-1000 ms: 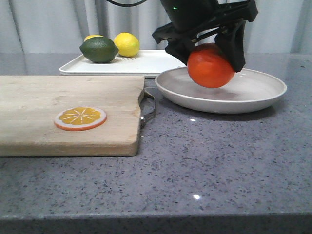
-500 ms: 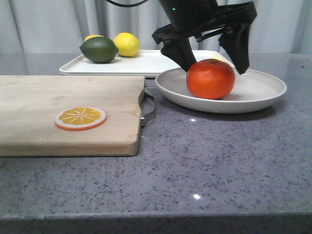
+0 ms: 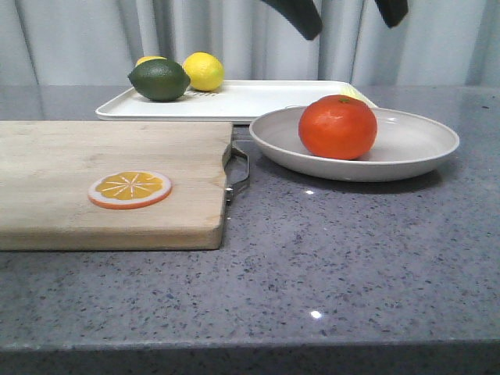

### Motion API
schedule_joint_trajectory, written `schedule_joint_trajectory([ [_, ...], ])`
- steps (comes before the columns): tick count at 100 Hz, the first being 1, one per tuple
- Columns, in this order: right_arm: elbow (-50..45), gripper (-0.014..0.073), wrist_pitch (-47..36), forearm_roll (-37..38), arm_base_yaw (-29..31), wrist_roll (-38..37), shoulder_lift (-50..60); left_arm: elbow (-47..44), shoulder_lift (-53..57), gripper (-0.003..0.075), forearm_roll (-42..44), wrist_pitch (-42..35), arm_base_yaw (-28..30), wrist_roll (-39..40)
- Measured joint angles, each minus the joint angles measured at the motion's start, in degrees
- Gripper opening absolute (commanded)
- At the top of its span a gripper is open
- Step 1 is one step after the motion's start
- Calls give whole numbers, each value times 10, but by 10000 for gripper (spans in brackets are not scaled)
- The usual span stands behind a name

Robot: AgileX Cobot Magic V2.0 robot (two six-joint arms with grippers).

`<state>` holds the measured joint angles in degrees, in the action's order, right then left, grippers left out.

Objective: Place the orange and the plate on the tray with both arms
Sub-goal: 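Lower the tangerine onto the plate and open the left gripper, then raise the left gripper away from the plate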

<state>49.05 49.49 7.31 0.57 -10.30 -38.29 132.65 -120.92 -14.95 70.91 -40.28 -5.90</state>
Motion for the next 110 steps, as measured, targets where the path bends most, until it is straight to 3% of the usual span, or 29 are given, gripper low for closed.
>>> schedule_joint_trajectory([
  [25, 0, 468, 1, 6, 0, 0, 0, 2, 75, 620, 80, 13, 0, 2],
  [40, 0, 468, 1, 7, 0, 0, 0, -52, 156, 620, 122, 13, 0, 9],
  [64, 0, 468, 1, 8, 0, 0, 0, -298, 324, 619, 225, 8, 0, 62],
  [85, 0, 468, 0, 8, 0, 0, -4, -507, 501, 619, 299, -79, 0, 165],
  [110, 0, 468, -8, 8, 0, 0, -40, -617, 634, 619, 425, -99, 17, 279],
])
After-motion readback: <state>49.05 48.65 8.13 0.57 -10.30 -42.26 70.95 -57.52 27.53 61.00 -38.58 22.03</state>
